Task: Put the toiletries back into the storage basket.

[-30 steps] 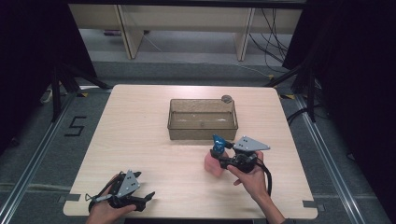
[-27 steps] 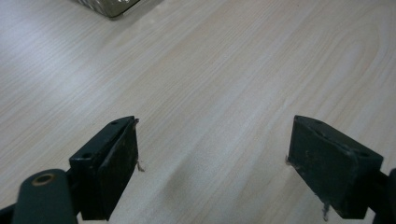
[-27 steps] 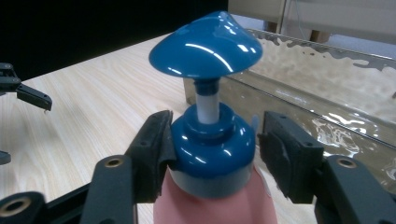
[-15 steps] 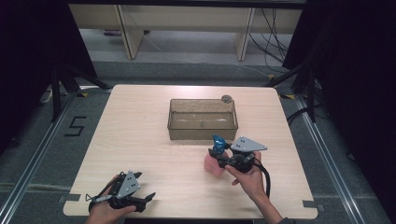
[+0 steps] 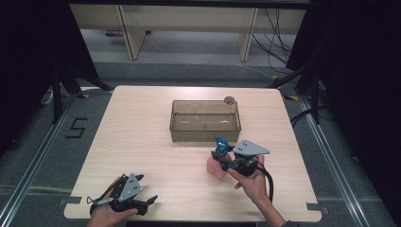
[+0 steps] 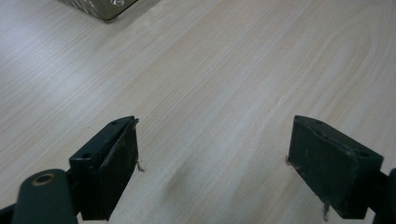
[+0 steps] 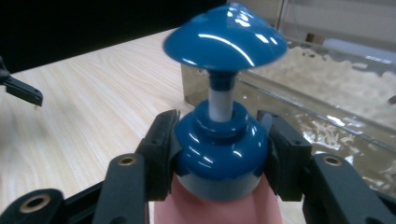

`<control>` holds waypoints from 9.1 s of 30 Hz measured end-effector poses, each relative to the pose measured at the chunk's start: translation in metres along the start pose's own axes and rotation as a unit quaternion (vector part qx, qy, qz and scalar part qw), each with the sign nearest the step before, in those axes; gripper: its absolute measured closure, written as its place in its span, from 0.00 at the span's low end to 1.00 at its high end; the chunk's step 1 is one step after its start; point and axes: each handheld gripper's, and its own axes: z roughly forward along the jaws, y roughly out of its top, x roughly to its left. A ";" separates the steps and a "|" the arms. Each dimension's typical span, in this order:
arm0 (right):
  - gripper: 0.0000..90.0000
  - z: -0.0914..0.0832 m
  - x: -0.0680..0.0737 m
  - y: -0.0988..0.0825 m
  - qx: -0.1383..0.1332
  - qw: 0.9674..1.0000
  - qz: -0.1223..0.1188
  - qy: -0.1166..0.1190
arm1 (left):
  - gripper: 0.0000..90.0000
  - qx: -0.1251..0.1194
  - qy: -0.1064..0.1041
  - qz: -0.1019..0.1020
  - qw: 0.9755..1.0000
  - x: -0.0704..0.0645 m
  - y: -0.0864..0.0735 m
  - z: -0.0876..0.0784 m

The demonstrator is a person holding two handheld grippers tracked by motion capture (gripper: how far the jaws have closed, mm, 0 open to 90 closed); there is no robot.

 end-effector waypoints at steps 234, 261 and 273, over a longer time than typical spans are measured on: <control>0.26 0.035 -0.107 0.044 -0.008 0.985 0.112 -0.130 | 0.17 -0.019 0.001 -0.014 1.000 0.000 0.001 -0.002; 0.24 0.016 -0.086 0.042 -0.012 0.987 0.108 -0.121 | 0.17 -0.021 0.006 -0.011 1.000 0.001 0.002 -0.002; 0.24 0.013 -0.078 0.041 -0.009 0.988 0.093 -0.119 | 0.17 -0.017 0.001 -0.010 1.000 0.002 0.002 -0.004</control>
